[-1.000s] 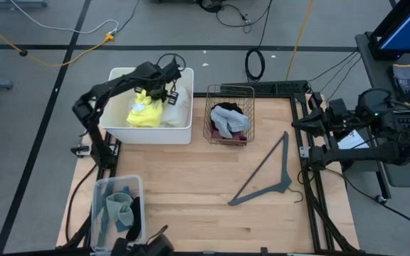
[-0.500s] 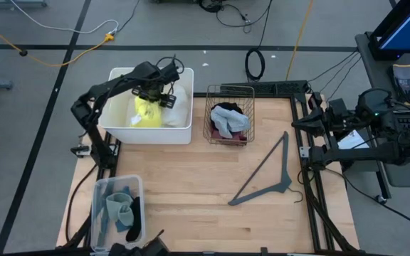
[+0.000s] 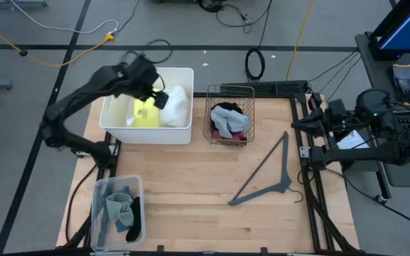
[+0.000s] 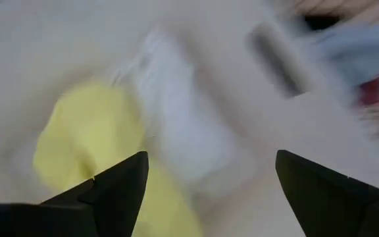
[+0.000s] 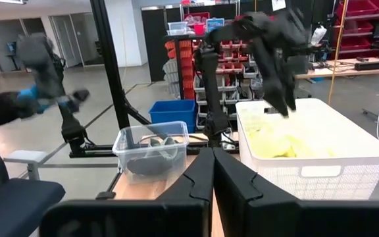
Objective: Pick & Place Cloths
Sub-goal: Return to Home Position
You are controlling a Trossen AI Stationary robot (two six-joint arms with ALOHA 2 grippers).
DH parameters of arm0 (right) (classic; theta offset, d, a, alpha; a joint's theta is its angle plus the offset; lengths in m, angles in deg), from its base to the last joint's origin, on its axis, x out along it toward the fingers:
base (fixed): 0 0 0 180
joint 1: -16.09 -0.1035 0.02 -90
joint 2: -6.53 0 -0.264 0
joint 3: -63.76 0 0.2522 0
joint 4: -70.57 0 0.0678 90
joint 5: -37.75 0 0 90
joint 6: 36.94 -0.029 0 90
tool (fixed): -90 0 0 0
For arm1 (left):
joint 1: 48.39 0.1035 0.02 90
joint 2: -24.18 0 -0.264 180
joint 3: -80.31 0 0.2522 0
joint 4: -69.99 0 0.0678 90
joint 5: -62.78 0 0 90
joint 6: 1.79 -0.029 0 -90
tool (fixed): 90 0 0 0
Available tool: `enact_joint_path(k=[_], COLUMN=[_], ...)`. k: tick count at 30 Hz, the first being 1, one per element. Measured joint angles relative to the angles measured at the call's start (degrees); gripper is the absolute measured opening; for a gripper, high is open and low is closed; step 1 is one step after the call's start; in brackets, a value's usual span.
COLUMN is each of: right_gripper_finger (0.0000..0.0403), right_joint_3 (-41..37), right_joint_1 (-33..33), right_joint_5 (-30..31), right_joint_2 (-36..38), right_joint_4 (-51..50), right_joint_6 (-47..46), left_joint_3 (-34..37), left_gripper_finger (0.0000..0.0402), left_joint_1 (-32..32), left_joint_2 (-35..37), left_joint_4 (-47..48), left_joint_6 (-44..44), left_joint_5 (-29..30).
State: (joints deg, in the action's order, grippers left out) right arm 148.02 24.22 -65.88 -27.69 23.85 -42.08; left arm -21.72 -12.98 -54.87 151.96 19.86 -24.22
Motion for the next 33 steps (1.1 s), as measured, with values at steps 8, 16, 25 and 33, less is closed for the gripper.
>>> enact_joint_path(k=[8, 16, 25, 33], right_gripper_finger=[0.0003, 0.0004, 0.0004, 0.0004], right_joint_3=[0.0, 0.0, 0.0, 0.0], right_joint_1=[0.0, 0.0, 0.0, 0.0], right_joint_5=[0.0, 0.0, 0.0, 0.0], right_joint_2=[0.0, 0.0, 0.0, 0.6], right_joint_4=[-1.8, -2.1, -2.0, -8.2], right_joint_6=[0.3, 0.3, -0.1, 3.2], left_joint_3=[0.0, 0.0, 0.0, 0.8], left_gripper_finger=[0.0339, 0.034, 0.034, 0.034], left_joint_1=[-10.6, -26.8, -34.4, -39.7], left_joint_2=[13.2, 19.2, 19.9, 20.1], left_joint_4=[-12.9, -20.7, -17.8, -18.3], left_joint_6=[-2.7, -9.0, -2.3, -15.8], left_joint_5=[-0.1, -0.2, -0.4, 0.0])
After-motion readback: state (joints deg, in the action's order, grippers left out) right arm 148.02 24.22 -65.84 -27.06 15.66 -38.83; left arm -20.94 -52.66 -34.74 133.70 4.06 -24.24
